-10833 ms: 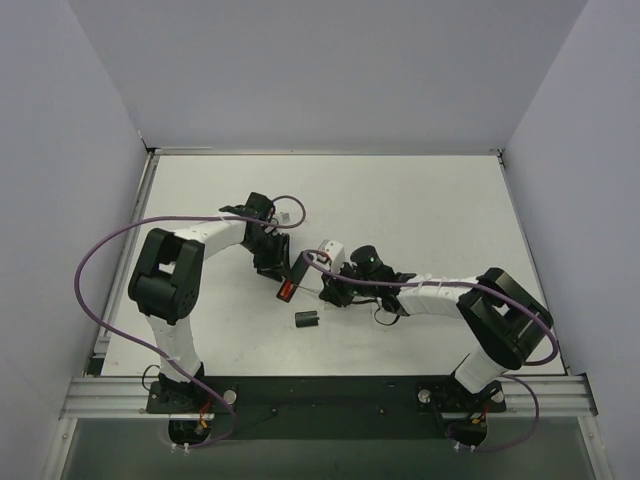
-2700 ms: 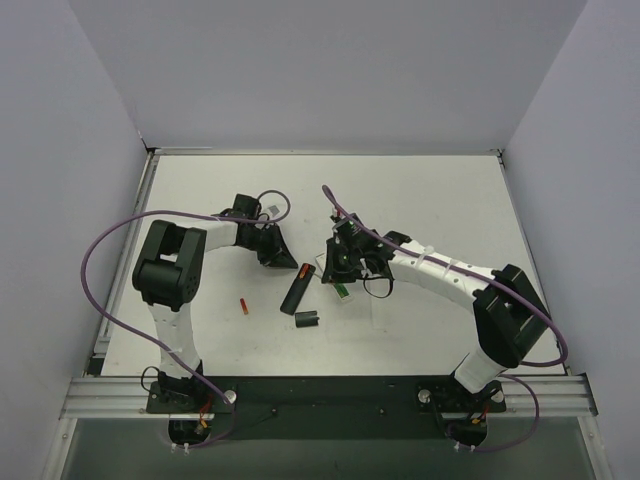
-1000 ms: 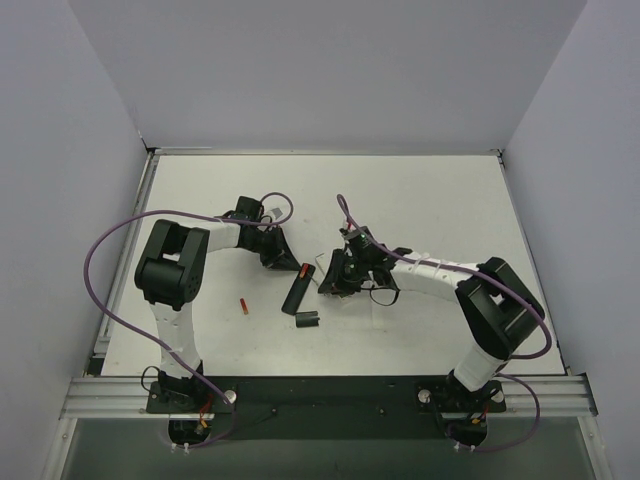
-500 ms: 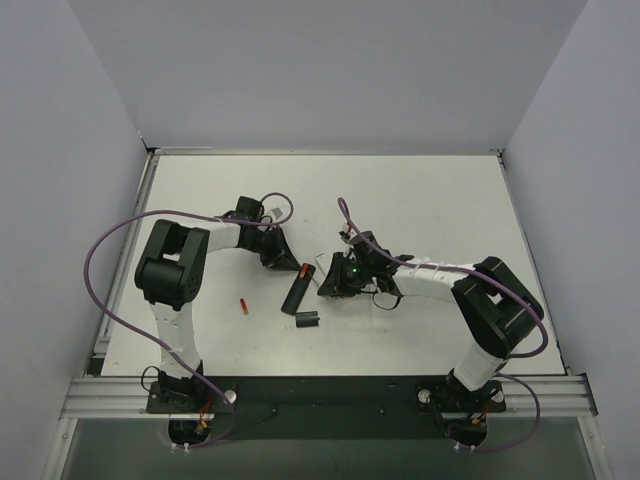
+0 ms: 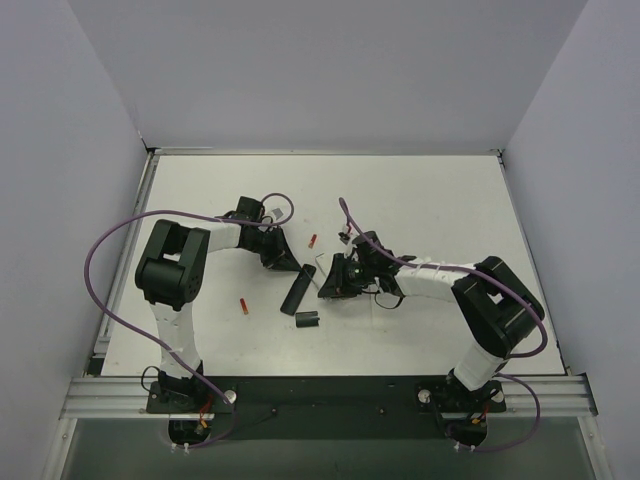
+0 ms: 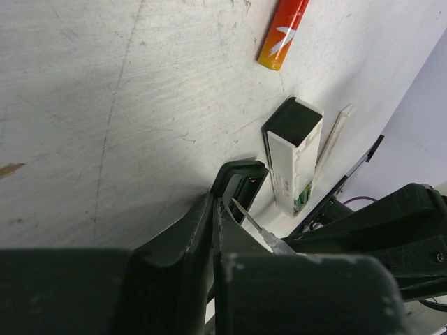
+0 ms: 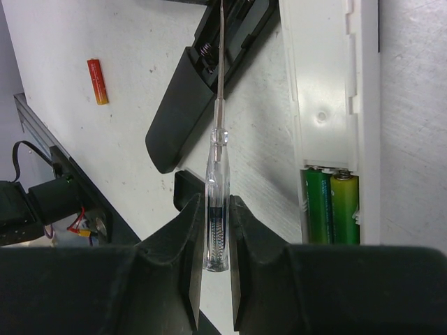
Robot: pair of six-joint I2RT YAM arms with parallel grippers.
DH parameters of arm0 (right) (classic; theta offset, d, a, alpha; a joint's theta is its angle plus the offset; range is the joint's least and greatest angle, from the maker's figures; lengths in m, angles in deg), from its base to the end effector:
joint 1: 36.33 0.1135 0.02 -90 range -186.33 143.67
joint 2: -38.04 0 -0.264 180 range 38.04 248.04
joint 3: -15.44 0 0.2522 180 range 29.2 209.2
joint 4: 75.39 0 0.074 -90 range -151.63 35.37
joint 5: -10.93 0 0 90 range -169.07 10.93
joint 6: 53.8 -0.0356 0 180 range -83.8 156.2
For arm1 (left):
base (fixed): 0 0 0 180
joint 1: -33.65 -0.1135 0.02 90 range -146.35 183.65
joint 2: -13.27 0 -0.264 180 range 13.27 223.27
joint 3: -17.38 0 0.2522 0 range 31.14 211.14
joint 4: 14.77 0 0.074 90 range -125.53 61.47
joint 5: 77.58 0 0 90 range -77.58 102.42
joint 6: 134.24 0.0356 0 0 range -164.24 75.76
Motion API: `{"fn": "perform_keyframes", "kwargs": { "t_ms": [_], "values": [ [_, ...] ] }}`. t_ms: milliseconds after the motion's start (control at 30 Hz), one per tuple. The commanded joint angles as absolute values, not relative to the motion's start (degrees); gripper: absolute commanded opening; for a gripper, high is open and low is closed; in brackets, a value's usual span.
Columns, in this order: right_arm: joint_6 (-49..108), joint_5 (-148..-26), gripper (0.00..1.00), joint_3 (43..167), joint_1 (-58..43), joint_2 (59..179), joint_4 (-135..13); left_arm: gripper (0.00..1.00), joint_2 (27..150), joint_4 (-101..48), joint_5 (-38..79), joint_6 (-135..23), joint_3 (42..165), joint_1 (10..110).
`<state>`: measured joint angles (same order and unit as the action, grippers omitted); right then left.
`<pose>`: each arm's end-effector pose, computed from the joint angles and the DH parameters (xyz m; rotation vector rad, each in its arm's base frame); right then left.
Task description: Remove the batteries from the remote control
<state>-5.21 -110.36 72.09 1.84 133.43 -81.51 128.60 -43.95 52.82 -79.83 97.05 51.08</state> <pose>0.2476 0.2181 0.1622 -0.2944 2.3658 1.3324 0.3564 -0.1361 0.1136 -0.2164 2.8207 -1.2092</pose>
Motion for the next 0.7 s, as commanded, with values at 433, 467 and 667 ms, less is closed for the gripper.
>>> {"fn": "perform_keyframes", "kwargs": {
  "t_ms": [433,467,667],
  "values": [
    [1.30,-103.26,0.00,81.14,0.50,122.68,-63.41,0.30,120.51,-49.27,51.36,-78.43,102.60,51.58],
    [2.27,-102.19,0.00,81.58,0.58,121.89,-61.82,0.31,119.98,-49.27,51.10,-78.43,102.60,51.75],
    [12.11,-97.52,0.00,84.48,0.23,116.97,-43.45,0.31,117.42,-50.68,48.02,-77.81,103.39,54.91]
  ]
}}
